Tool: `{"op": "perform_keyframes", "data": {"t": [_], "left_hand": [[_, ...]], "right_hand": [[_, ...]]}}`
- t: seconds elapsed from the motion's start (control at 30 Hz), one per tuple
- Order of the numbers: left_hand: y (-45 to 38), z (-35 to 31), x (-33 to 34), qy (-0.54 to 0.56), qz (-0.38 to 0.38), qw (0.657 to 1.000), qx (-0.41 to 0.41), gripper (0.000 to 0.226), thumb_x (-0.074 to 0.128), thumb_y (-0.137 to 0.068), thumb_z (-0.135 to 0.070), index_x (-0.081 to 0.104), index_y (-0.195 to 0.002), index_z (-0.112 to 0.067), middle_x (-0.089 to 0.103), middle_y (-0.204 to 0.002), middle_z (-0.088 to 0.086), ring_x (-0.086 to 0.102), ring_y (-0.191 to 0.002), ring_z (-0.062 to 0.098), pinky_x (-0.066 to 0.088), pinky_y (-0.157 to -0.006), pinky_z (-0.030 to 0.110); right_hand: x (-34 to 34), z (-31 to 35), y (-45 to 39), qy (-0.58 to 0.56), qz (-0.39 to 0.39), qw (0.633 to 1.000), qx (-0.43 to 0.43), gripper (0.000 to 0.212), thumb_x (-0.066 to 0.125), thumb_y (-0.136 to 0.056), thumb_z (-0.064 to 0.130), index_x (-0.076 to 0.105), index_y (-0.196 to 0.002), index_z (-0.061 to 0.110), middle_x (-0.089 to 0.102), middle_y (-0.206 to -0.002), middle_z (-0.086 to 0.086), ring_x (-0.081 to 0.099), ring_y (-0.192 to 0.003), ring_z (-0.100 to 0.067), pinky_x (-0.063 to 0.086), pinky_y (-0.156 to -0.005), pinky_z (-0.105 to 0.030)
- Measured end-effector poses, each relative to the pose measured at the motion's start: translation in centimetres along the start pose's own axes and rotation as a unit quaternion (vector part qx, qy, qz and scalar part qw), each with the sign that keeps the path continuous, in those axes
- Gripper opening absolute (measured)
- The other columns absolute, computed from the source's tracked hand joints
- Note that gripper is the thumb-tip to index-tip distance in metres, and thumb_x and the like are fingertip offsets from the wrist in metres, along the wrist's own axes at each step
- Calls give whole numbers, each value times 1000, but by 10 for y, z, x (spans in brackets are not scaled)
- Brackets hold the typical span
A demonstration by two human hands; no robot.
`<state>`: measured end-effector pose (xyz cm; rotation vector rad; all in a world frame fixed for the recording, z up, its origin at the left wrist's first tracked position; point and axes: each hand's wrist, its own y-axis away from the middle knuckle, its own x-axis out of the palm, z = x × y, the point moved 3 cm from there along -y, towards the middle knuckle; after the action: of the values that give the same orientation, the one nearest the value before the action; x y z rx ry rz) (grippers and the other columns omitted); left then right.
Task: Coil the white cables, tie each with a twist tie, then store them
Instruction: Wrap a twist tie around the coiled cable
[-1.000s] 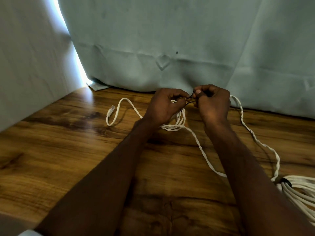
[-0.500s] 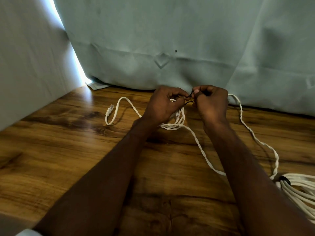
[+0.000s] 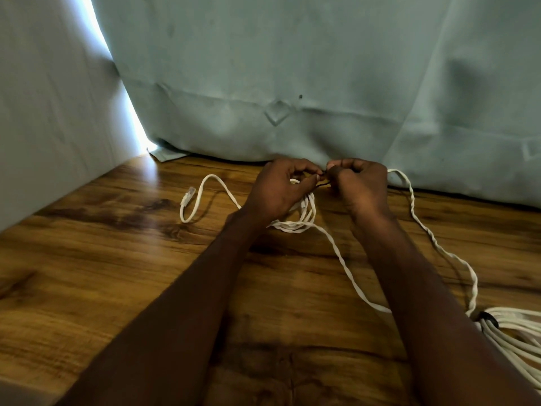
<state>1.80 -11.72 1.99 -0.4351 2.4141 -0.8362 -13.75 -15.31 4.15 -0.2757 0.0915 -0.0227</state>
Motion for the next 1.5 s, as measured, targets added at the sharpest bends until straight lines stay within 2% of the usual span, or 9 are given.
{"op": "perform_keyframes", "data": {"t": [0.23, 0.43, 0.53, 0.6, 0.67, 0.9, 1.17, 1.33, 1.5], "left_hand": [[2, -8, 3, 20, 31, 999, 14, 14, 74, -95, -30, 80, -102, -20, 78, -95, -10, 73, -90, 7, 59, -84, 41], [3, -5, 5, 19, 2, 1000, -7, 16, 73, -95, -28, 80, -109, -24, 79, -91, -9, 74, -82, 6, 62, -77, 41], [1, 1, 6, 13, -12, 1000, -24, 23, 69, -94, -26, 79, -114, -27, 79, -92, -8, 75, -79, 8, 62, -77, 44], [1, 2, 5, 35, -16, 999, -28, 18, 72, -94, -24, 80, -110, -24, 80, -94, -8, 76, -83, 10, 62, -81, 47], [1, 2, 4, 50, -7, 998, -23, 12, 74, -94, -28, 82, -101, -23, 80, -90, -8, 77, -84, 12, 61, -81, 49], [2, 0, 2, 22, -21, 999, -12, 11, 75, -93, -29, 83, -98, -23, 79, -86, -11, 74, -80, 5, 61, -76, 43], [3, -1, 3, 35, -5, 999, -13, 12, 75, -93, -30, 83, -100, -25, 80, -88, -12, 76, -83, 8, 61, -77, 47], [2, 0, 2, 16, -3, 1000, -14, 13, 75, -93, -32, 83, -100, -26, 79, -85, -12, 75, -79, 8, 61, -73, 46], [2, 0, 2, 2, -9, 1000, -14, 12, 74, -93, -32, 83, -98, -26, 78, -82, -11, 74, -76, 9, 60, -71, 46]], "right_hand": [[1, -3, -1, 21, -5, 1000, -4, 8, 72, -87, 20, 79, -84, 18, 78, -80, 1, 75, -82, -16, 63, -84, -46], [3, -6, -2, 7, -8, 1000, -5, 8, 73, -90, 19, 79, -86, 20, 78, -82, 1, 75, -84, -16, 63, -85, -46], [1, -5, -2, -26, -4, 1000, 9, 8, 72, -94, 14, 79, -94, 15, 79, -85, -4, 74, -73, -16, 65, -81, -40], [1, -4, 1, -60, 8, 998, 21, 8, 70, -95, 8, 78, -98, 8, 79, -90, -10, 73, -70, -17, 64, -76, -34], [3, -3, 4, -87, 14, 995, 35, 9, 69, -94, 3, 77, -97, 4, 77, -93, -14, 74, -75, -18, 64, -73, -31], [4, -4, 3, -125, 23, 990, 61, 8, 69, -94, 1, 76, -95, 3, 75, -85, -11, 72, -68, -13, 62, -66, -24], [1, -5, 0, -78, -2, 997, 25, 9, 70, -93, 2, 78, -98, 4, 77, -87, -13, 73, -70, -20, 64, -76, -35], [3, -5, -1, -55, 3, 998, 16, 8, 71, -94, 5, 78, -98, 6, 78, -86, -11, 78, -79, -28, 65, -79, -40], [2, -4, -1, -10, -7, 1000, -4, 7, 73, -93, 11, 80, -95, 12, 78, -80, -5, 77, -71, -21, 65, -79, -43]]}}
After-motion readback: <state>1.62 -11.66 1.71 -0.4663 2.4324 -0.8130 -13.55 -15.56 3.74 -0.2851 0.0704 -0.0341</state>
